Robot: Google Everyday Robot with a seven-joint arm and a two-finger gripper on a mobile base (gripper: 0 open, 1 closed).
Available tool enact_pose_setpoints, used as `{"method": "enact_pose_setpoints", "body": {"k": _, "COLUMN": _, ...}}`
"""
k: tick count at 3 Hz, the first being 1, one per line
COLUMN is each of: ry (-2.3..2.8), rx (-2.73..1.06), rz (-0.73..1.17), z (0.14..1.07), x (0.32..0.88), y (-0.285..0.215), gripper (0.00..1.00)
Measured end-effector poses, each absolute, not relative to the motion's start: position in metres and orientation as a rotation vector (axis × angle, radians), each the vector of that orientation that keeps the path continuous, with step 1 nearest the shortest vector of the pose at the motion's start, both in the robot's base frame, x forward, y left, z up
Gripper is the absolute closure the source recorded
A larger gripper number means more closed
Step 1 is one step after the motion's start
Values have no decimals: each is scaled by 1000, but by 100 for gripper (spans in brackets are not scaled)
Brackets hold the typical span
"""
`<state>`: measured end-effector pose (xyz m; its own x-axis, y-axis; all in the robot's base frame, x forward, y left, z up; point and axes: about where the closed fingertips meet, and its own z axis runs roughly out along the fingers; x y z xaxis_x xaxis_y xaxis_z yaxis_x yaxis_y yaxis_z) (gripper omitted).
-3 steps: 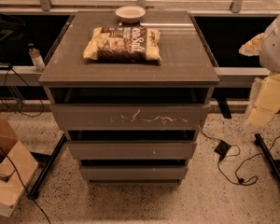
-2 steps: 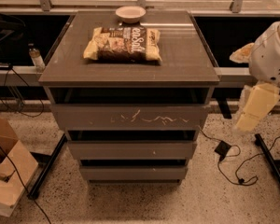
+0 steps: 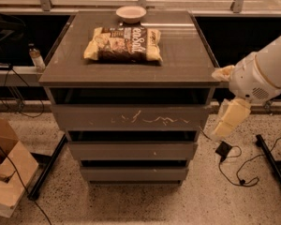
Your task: Open top drawer
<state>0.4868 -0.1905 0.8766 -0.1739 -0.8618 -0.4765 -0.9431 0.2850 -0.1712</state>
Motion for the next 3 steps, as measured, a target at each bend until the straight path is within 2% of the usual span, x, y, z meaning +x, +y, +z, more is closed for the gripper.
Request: {"method": "enact_pose_setpoints", "body": {"k": 3, "ry": 2170, "rx": -1582, "rz": 286, "z": 828, "x": 488, "y": -178, "gripper": 0}}
